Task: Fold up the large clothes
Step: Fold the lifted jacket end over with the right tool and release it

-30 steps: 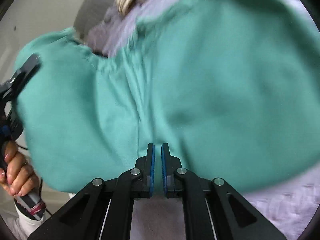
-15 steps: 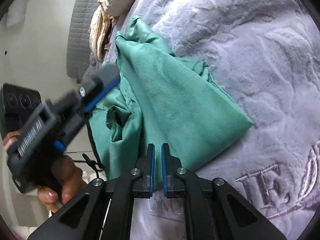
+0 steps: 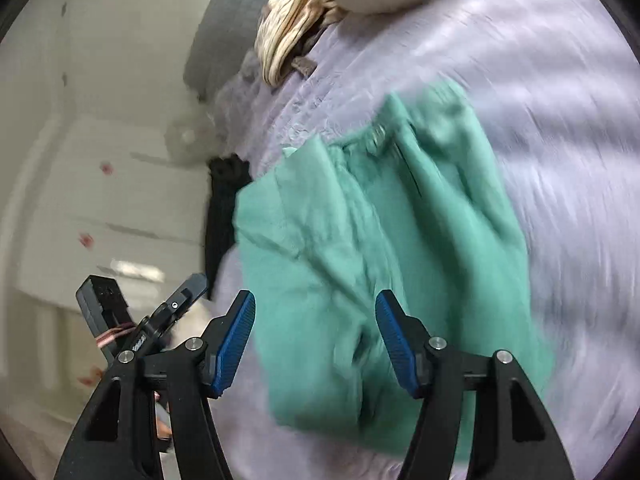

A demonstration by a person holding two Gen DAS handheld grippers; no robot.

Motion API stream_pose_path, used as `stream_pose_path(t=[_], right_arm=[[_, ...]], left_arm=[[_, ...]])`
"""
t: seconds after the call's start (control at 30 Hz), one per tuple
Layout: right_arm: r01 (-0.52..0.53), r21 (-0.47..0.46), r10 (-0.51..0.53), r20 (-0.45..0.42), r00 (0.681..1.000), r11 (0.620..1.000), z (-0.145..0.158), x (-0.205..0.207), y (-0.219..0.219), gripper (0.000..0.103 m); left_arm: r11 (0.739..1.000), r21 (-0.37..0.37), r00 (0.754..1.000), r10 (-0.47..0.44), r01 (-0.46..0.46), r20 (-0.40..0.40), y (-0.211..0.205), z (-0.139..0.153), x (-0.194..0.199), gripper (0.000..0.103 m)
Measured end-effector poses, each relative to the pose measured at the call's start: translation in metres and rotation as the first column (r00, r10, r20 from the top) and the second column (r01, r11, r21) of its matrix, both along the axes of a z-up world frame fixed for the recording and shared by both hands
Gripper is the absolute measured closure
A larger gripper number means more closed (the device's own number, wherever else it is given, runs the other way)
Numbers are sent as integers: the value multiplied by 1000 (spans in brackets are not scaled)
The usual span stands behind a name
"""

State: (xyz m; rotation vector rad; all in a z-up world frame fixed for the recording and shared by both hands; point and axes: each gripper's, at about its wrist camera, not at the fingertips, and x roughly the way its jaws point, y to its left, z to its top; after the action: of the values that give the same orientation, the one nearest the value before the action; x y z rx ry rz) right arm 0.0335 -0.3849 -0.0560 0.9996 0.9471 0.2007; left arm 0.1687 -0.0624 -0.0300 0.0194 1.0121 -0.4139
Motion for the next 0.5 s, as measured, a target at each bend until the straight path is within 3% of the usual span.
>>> stream_pose_path(t=[0.07, 0.23, 0.37, 0.5], right_arm=[[-69, -35, 66, -80, 995, 997, -20, 47, -1, 36], [-131, -10, 128, -175, 976, 991, -54, 87, 4, 36], [-247, 128, 259, -82, 962, 960, -54, 104, 27, 35], [-250, 35, 252, -117, 961, 968, -61, 120, 26, 38]], left_arm=[[997, 16, 997, 72, -72, -31, 19, -18, 11, 10], [992, 20, 983, 123, -122, -134, 32, -63, 15, 10], [994, 33, 984, 110, -107, -137, 24, -76, 10, 10], [991, 18, 977, 130, -129, -168, 26, -84, 17, 10]])
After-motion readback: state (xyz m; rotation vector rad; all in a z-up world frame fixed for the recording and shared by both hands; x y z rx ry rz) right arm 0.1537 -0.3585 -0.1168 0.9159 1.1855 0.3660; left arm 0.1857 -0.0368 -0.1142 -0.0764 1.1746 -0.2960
